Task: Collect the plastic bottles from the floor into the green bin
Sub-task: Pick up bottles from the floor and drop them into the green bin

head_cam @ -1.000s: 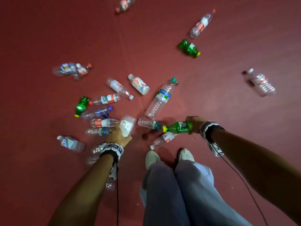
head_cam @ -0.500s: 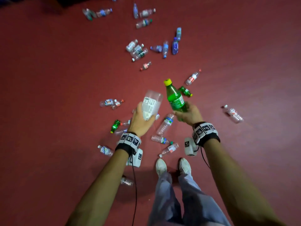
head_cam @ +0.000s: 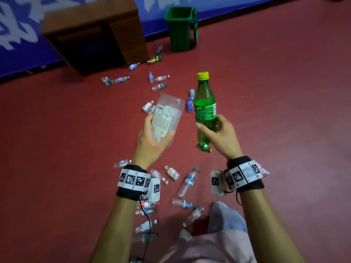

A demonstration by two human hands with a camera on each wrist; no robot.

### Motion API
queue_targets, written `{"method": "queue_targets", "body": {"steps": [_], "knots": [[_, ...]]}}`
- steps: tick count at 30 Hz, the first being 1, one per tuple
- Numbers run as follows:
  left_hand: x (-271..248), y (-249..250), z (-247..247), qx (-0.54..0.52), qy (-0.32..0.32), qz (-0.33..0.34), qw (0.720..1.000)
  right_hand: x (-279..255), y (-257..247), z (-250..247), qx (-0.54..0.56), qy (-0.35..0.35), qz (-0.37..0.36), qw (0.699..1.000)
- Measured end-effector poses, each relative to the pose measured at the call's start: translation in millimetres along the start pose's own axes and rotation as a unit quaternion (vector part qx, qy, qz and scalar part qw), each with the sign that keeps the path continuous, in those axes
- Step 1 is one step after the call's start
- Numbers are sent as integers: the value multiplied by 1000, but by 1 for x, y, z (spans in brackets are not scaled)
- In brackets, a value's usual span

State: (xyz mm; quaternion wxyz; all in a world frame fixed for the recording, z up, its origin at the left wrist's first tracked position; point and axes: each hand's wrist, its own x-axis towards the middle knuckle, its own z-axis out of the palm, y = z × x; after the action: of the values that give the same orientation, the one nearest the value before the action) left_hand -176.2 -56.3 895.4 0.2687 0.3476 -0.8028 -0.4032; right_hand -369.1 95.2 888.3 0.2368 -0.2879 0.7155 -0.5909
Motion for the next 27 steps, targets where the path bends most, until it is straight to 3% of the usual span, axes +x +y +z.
{"method": "queue_targets", "body": {"steps": [6, 18, 27], "knots": [[65, 32, 26, -27, 33, 5, 999, 77, 7, -39, -28, 2, -9, 1000], [277, 81, 111, 10, 92, -17, 996, 345, -8, -113, -5, -17, -46, 999], [388, 68, 120, 13, 78, -39, 996, 458, -4, -85, 10, -40, -36, 998]]}}
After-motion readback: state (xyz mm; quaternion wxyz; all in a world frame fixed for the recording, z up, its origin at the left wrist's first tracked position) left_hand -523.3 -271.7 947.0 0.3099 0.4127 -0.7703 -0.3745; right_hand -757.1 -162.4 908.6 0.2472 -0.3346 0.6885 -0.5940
